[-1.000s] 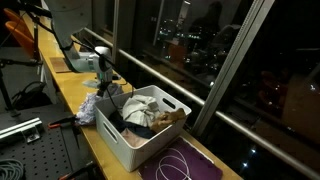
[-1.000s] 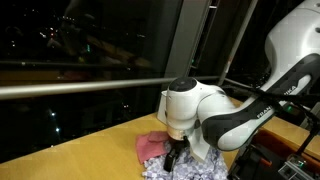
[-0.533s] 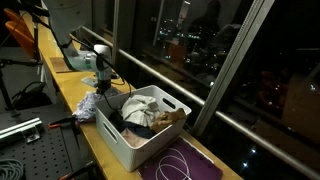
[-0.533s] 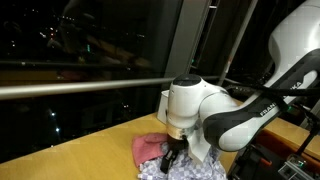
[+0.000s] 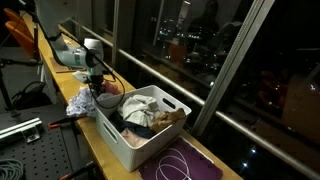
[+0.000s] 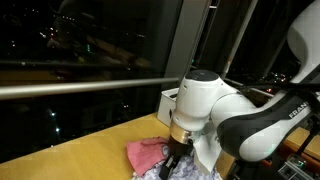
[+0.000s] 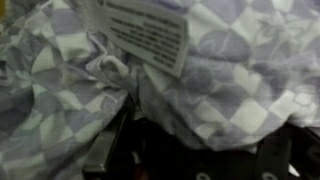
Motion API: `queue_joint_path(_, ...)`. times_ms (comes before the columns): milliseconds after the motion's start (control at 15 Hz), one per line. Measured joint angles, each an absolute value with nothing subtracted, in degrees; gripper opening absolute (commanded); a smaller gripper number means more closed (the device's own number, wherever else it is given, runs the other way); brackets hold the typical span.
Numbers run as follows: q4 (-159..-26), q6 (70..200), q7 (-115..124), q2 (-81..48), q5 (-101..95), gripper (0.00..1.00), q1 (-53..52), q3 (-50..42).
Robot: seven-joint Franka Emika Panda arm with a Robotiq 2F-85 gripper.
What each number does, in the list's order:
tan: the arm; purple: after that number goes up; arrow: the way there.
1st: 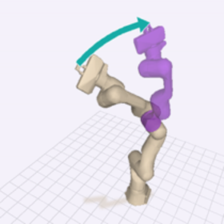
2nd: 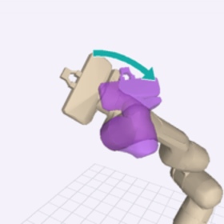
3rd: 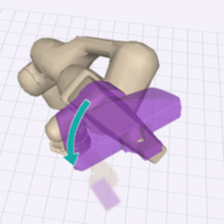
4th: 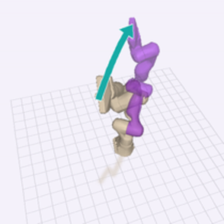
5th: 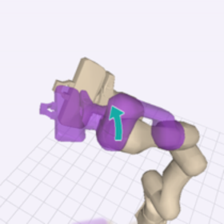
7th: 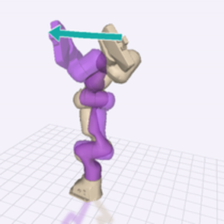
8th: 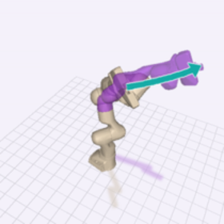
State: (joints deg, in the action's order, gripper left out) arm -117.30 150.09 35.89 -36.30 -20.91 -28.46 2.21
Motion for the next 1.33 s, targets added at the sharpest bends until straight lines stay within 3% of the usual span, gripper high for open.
queue_joint_path(733,-131.5,149.1,46.7,-12.3,-26.3,0.00,-31.5,0.5)
queue_joint_path(1333,-135.2,135.4,45.0,10.5,-30.1,0.00,-18.3,6.7)
